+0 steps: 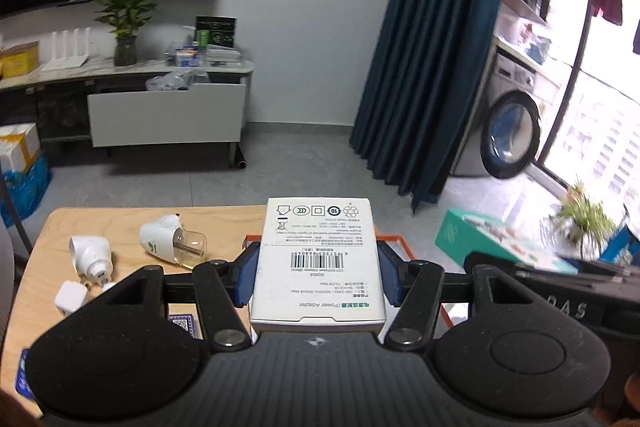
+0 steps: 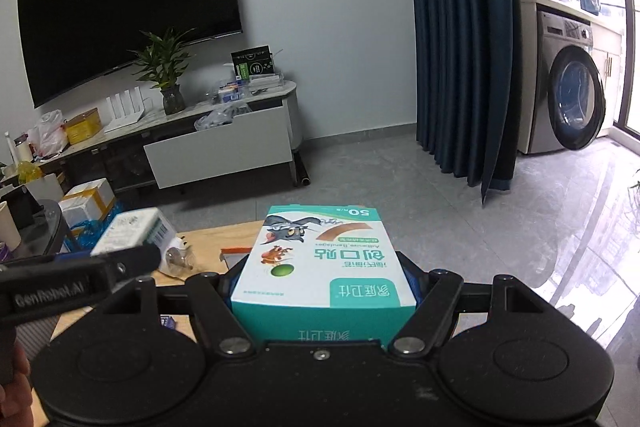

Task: Organize rigid objects
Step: 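Carry the white box with the left gripper while the right carries the bandage box toward the orange-rimmed lid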

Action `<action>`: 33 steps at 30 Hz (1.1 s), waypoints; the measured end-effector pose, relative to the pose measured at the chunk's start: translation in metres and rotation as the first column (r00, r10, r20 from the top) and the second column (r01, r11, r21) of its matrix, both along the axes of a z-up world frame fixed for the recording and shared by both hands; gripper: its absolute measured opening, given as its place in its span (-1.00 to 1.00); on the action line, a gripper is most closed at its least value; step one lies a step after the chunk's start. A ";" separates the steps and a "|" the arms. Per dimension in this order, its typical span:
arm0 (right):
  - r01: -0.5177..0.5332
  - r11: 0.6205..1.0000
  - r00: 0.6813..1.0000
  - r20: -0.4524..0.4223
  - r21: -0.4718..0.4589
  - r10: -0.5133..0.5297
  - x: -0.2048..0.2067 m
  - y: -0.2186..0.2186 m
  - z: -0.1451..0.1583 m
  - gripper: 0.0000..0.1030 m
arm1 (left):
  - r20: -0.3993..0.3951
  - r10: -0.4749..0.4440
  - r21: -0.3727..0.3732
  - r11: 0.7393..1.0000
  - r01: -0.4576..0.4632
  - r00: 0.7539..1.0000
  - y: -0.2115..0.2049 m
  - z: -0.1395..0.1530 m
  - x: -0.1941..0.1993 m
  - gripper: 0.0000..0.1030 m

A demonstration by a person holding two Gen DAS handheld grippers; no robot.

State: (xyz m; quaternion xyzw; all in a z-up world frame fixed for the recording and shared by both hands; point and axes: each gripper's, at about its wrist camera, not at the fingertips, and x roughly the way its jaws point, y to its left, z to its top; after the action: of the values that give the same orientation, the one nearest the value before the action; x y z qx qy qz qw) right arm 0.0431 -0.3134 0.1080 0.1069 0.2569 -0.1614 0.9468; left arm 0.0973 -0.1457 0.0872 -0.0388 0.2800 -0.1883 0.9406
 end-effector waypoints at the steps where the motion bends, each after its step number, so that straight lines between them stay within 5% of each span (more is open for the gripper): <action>1: -0.004 1.000 1.000 -0.008 0.003 0.004 0.002 -0.002 -0.004 0.63 | -0.008 0.000 0.005 1.000 0.000 1.000 -0.001 -0.003 -0.001 0.16; 8: -0.032 0.999 0.998 -0.051 0.042 0.034 0.014 -0.010 -0.026 0.63 | -0.088 -0.026 0.062 0.998 0.032 0.996 0.002 -0.019 0.011 0.16; 13: -0.032 0.998 0.997 -0.069 0.045 0.035 0.019 -0.012 -0.036 0.63 | -0.066 -0.084 0.137 0.986 0.093 0.994 -0.010 -0.012 0.022 0.16; 33: -0.065 0.998 0.995 -0.070 0.021 0.066 0.047 -0.022 -0.040 0.63 | -0.054 -0.021 0.085 0.996 0.025 0.998 -0.016 -0.014 0.037 0.16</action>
State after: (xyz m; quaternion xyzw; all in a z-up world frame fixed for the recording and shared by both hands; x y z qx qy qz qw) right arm 0.0899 -0.3352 0.0679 0.1016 0.2953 -0.1314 0.9409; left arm 0.1341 -0.1614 0.0737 -0.0002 0.3130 -0.1858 0.9314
